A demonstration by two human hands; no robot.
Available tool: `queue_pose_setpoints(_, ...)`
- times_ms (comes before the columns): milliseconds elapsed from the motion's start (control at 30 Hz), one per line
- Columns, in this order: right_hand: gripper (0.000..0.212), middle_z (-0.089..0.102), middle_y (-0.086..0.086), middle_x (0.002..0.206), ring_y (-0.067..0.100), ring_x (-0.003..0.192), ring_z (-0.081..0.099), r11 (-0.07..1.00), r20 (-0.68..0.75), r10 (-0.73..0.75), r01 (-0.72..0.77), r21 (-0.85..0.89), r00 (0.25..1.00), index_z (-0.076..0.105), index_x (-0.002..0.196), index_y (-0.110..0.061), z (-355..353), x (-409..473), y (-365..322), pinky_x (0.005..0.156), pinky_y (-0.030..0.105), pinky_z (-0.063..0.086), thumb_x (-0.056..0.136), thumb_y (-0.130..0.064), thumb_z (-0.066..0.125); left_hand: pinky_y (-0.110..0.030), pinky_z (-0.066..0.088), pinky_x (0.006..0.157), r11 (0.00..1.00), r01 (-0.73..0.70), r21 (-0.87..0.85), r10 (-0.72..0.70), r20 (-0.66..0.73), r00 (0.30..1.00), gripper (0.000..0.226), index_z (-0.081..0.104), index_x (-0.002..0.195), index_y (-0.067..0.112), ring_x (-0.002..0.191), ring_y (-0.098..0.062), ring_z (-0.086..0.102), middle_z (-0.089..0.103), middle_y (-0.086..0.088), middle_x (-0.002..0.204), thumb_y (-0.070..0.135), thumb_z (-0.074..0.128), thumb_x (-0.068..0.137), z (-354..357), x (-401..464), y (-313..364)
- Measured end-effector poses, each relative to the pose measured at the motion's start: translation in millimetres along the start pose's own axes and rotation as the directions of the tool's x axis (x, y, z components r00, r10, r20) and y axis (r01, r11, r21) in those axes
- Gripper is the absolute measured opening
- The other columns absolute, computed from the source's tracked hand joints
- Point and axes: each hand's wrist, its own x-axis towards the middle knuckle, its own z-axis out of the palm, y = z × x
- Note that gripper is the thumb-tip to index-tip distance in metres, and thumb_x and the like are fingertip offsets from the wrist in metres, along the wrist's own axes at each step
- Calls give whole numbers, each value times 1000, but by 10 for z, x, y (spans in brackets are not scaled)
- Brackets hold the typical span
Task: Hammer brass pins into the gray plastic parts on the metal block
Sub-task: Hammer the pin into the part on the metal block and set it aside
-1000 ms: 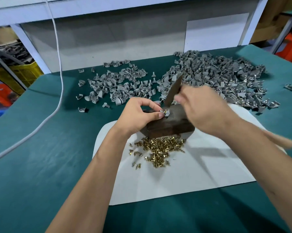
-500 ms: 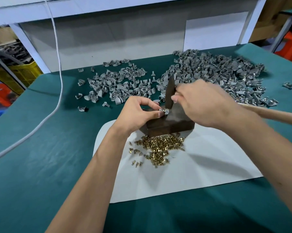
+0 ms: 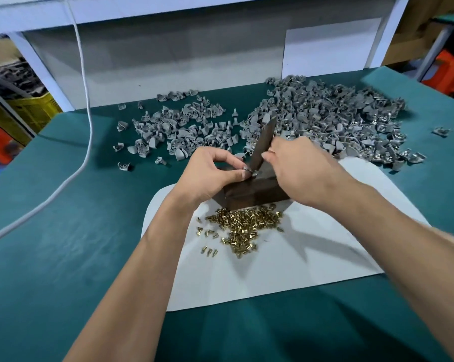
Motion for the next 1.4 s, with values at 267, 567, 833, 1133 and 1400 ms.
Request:
queue_pose_setpoints(267,20,51,1,72,24,57,49,998,-188,-12,23,56,982,46,98,-22,-43,2,-30,56,35,42,109,-35,37,-38,59,96,1000,16,-12,-16,-19,1000,12,81,75,15,103,-8,73,79,2,104,9,91,73,13,-13,36)
queue_pose_setpoints(567,18,40,-5,64,21,53,43,998,-284,-37,51,42,958,43,97,-23,-115,37,-16,56,35,38,109,-35,38,-33,59,94,1000,3,5,-3,-14,1000,12,81,76,14,102,-5,73,78,3,102,10,91,73,11,-1,39)
queue_pose_setpoints(833,20,43,-3,67,25,57,44,997,-262,-80,75,-31,962,45,93,-24,-227,60,11,58,36,36,108,-37,40,-37,58,98,999,16,46,-15,-21,1000,11,81,82,12,105,-7,72,78,1,107,12,90,75,12,-13,52)
queue_pose_setpoints(1133,21,53,4,84,31,76,51,996,-24,-57,55,-77,998,49,94,-24,-115,52,19,67,38,40,108,-37,41,-28,60,90,1000,5,3,-5,-1,1000,10,80,78,11,106,-5,72,78,-1,107,6,88,76,12,-38,66)
queue_pose_setpoints(1400,29,64,-1,70,20,67,58,987,2,97,-97,132,995,59,72,-21,-274,-122,704,60,34,42,95,-37,68,-18,54,84,996,71,-59,-69,31,997,7,83,83,14,102,-1,71,77,6,112,8,81,85,-29,-6,63)
